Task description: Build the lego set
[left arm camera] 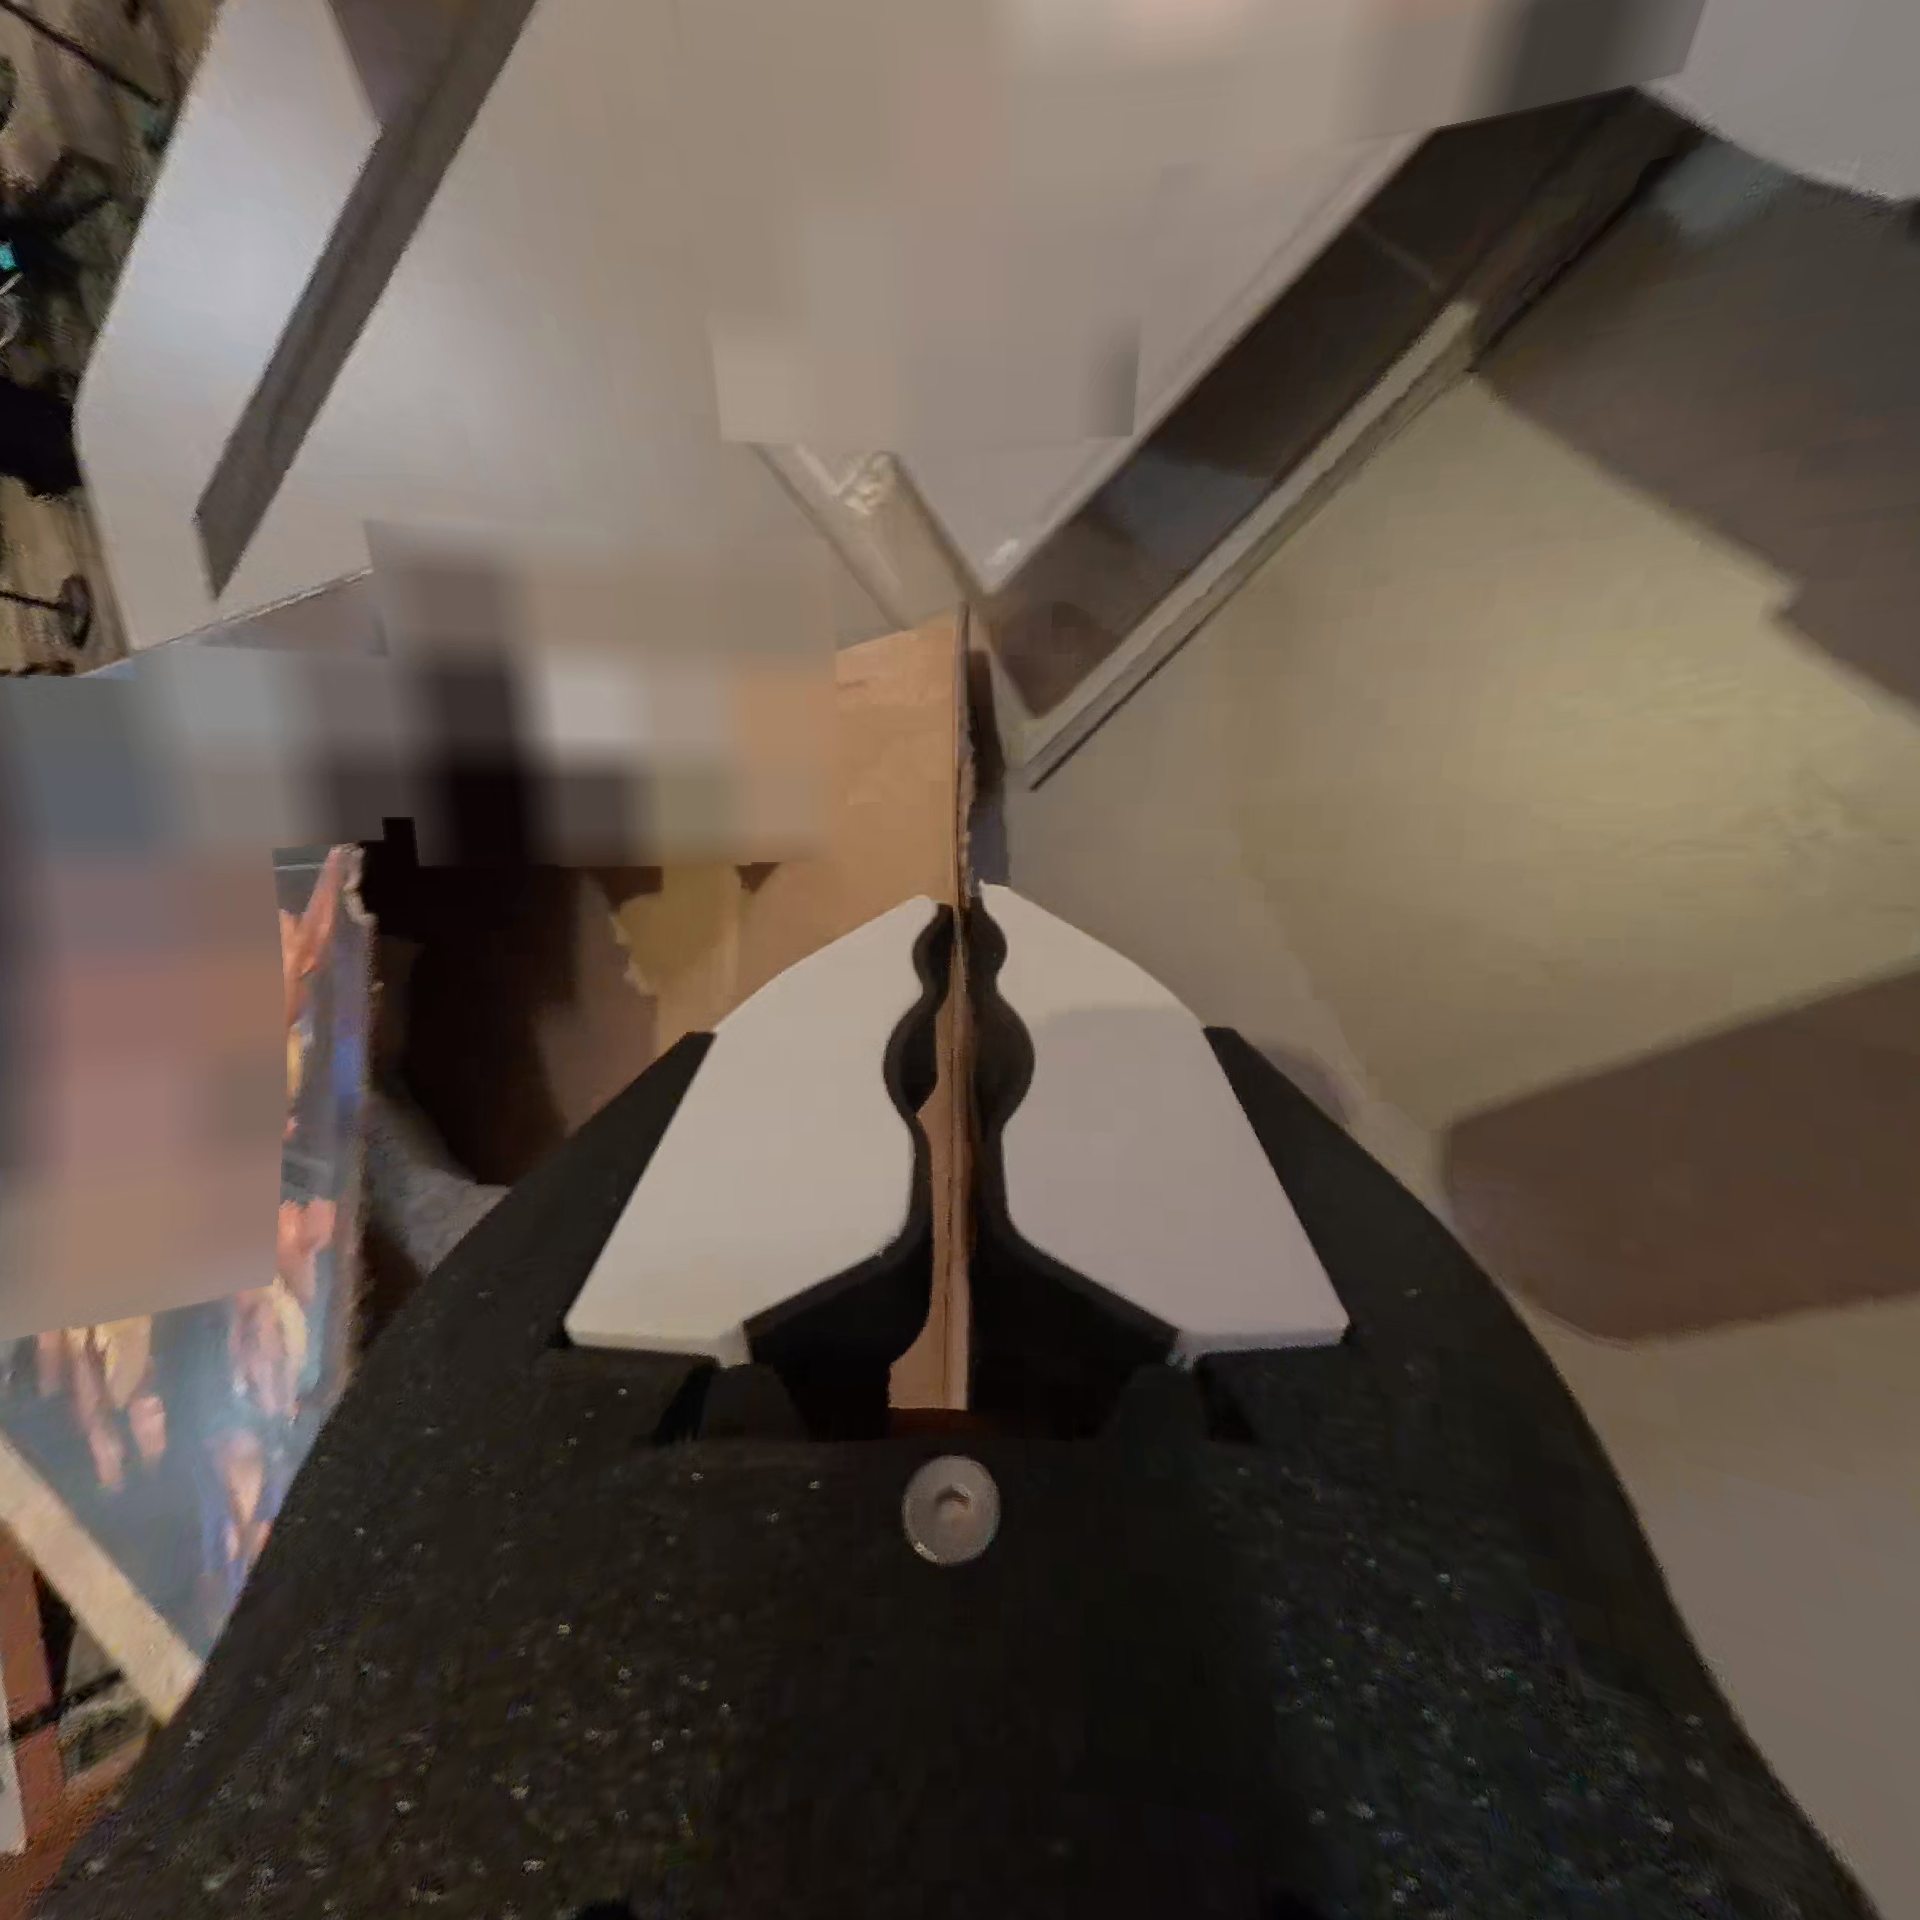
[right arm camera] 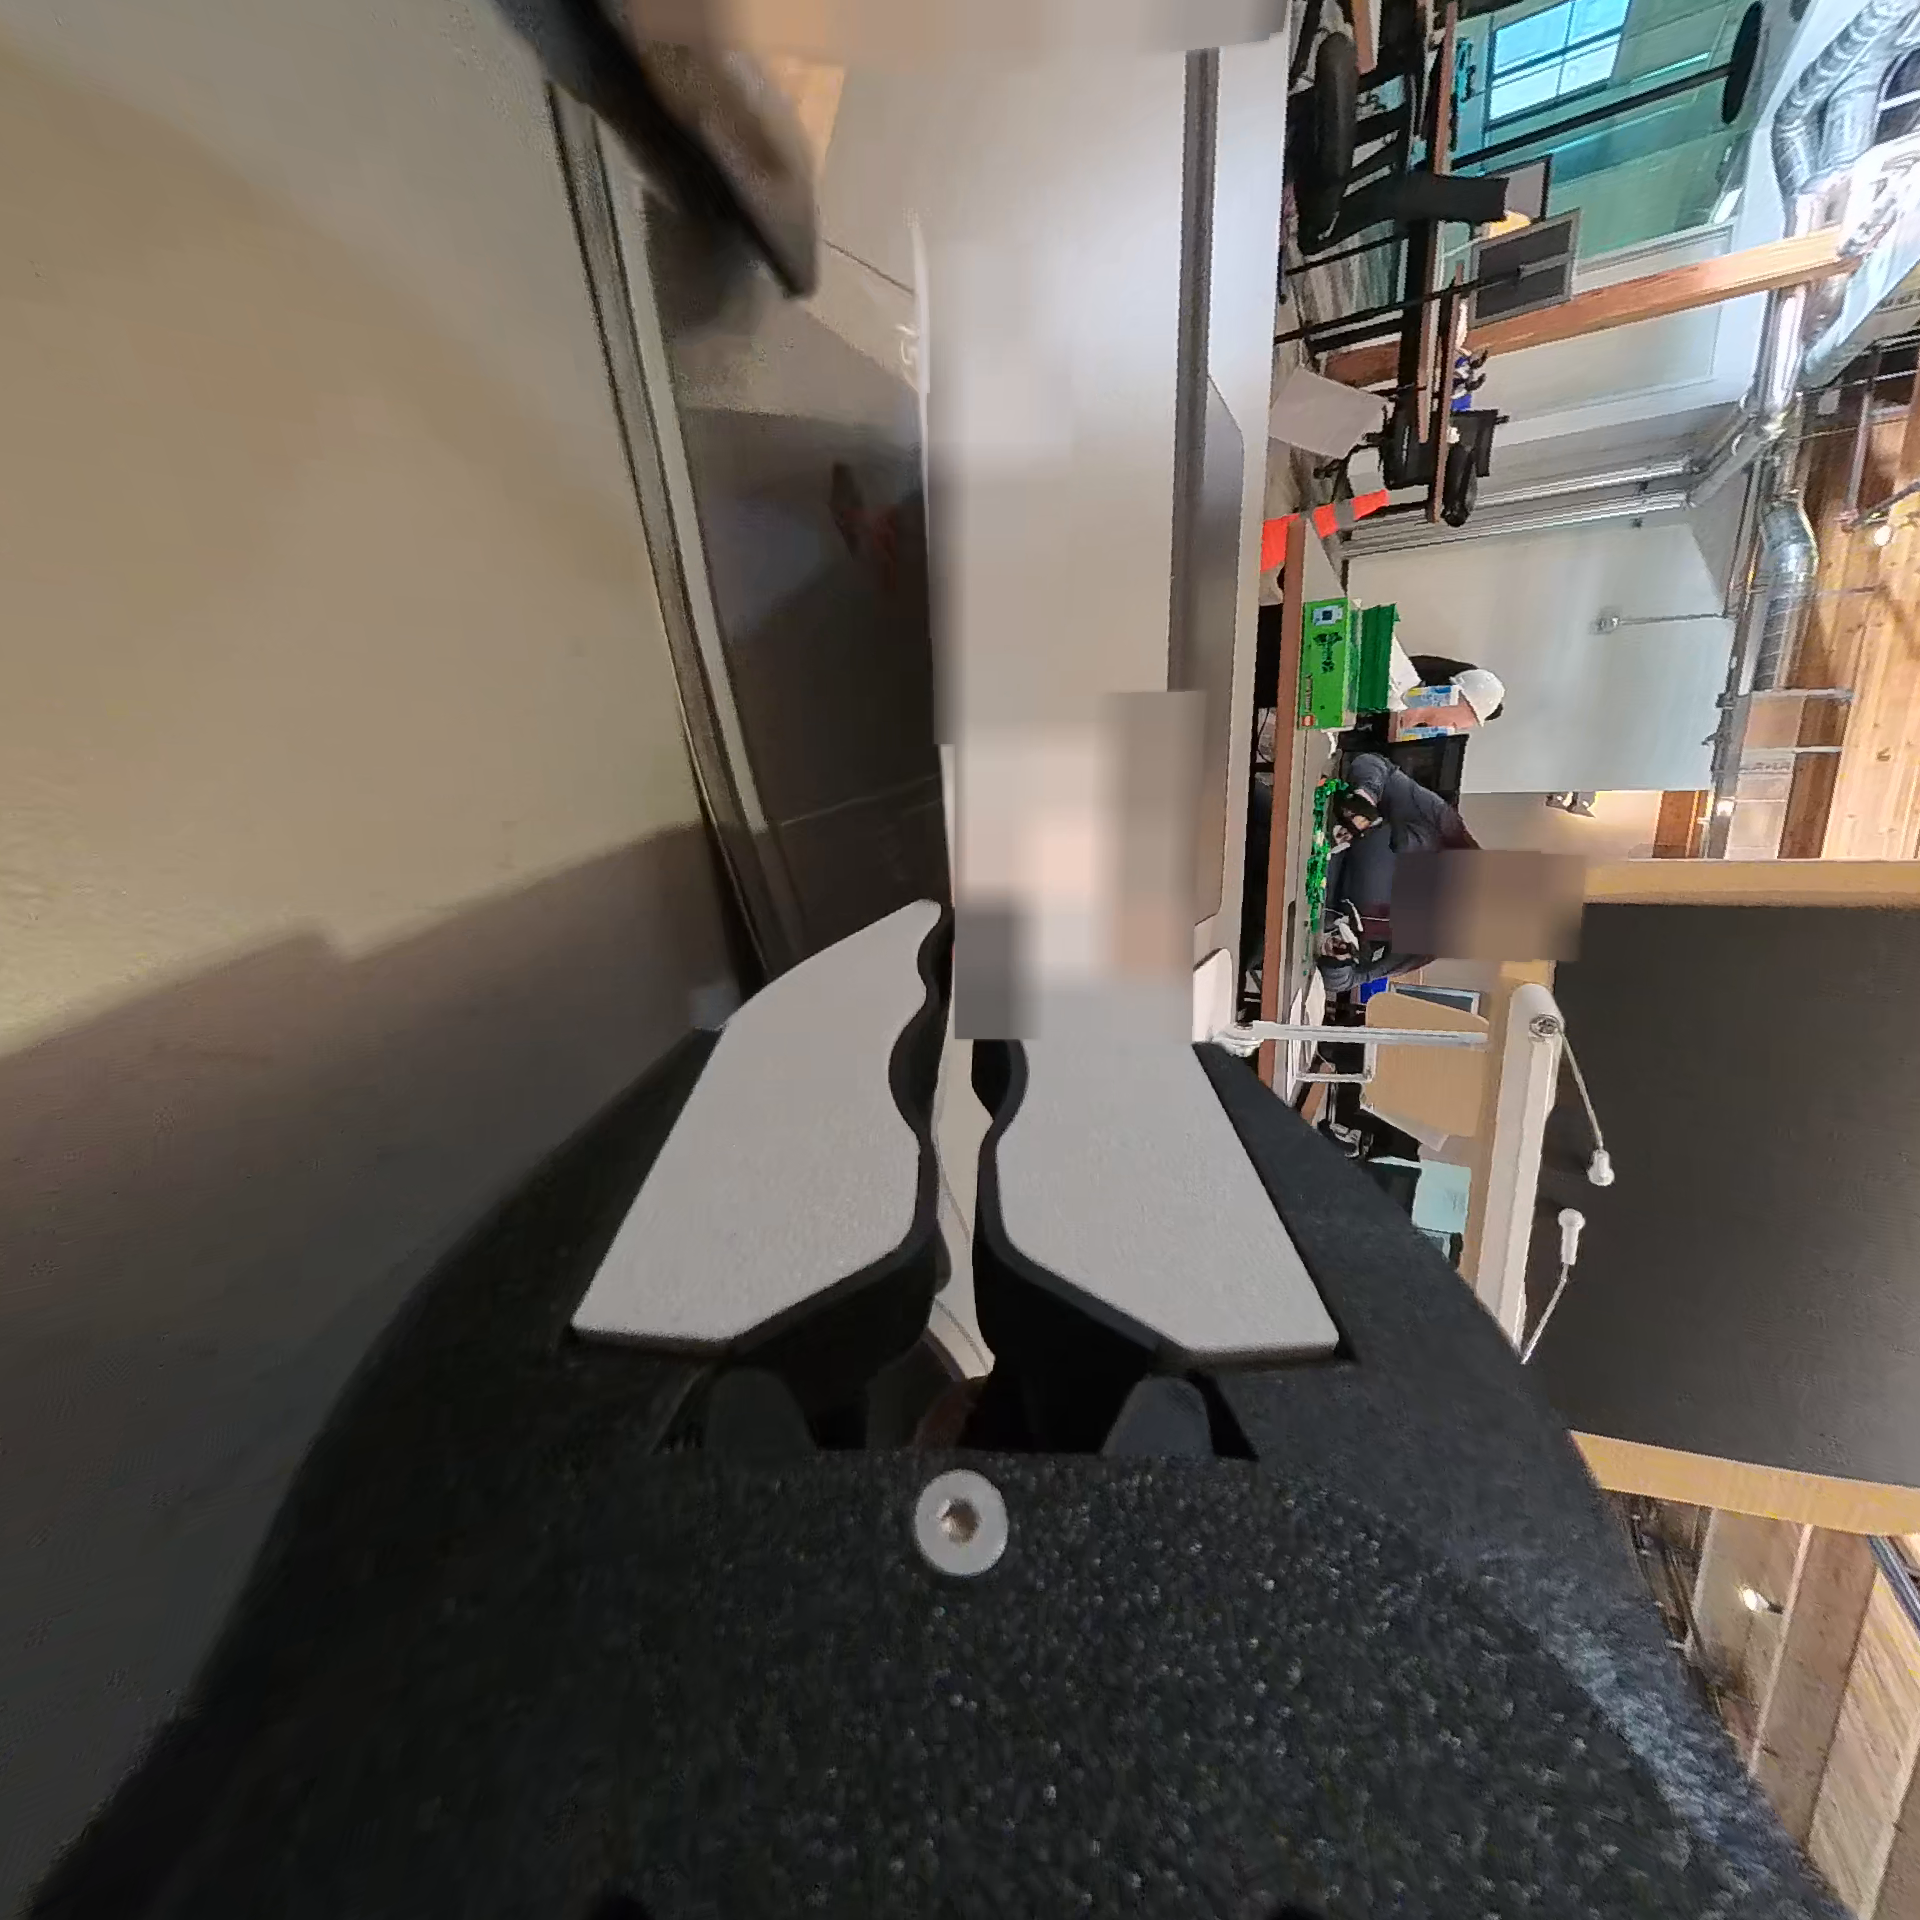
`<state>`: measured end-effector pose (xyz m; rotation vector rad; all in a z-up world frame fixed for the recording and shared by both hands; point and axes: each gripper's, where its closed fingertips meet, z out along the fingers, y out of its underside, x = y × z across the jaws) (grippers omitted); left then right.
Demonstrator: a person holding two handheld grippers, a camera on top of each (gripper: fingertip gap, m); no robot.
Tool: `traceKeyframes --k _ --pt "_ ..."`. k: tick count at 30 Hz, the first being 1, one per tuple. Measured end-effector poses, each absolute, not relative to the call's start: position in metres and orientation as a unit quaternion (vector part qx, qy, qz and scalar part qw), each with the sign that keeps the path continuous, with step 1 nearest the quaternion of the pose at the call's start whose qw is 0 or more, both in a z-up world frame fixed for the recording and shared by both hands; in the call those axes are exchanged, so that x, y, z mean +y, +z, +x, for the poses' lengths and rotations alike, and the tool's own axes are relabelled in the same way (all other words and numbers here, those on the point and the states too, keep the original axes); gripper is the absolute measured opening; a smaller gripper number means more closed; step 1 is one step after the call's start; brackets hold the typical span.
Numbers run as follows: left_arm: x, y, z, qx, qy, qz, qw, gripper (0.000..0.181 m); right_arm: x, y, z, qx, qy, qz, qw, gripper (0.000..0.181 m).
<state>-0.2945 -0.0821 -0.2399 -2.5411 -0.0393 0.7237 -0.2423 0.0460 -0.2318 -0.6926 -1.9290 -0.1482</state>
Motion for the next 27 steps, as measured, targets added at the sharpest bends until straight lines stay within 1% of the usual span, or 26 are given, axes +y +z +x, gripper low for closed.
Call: traceKeyframes --k 5,9,15,21,23,27 --pt "-0.094 -0.218 -0.306 -0.055 0.267 -0.919 0.285 0.003 0.044 -0.237 -0.242 -0.814 -0.069 -0.279 0.504 0.000" --pt "-0.092 -0.215 -0.305 -0.057 0.256 -0.916 0.303 0.003 0.036 -0.243 -0.244 -0.827 -0.065 -0.262 0.492 0.001" --pt "-0.077 -0.231 -0.292 -0.025 0.225 -0.926 0.301 0.003 0.021 -0.244 -0.247 -0.837 -0.039 -0.252 0.483 0.014" --pt "-0.068 -0.243 -0.284 -0.014 0.201 -0.932 0.301 0.003 0.007 -0.239 -0.239 -0.846 0.022 -0.268 0.460 0.025" --pt "-0.066 -0.242 -0.280 -0.011 0.187 -0.931 0.314 0.006 0.004 -0.234 -0.233 -0.845 0.045 -0.278 0.454 0.029" --pt "-0.059 -0.232 -0.274 -0.011 0.169 -0.921 0.350 0.019 0.003 -0.218 -0.215 -0.836 0.097 -0.306 0.445 0.037"
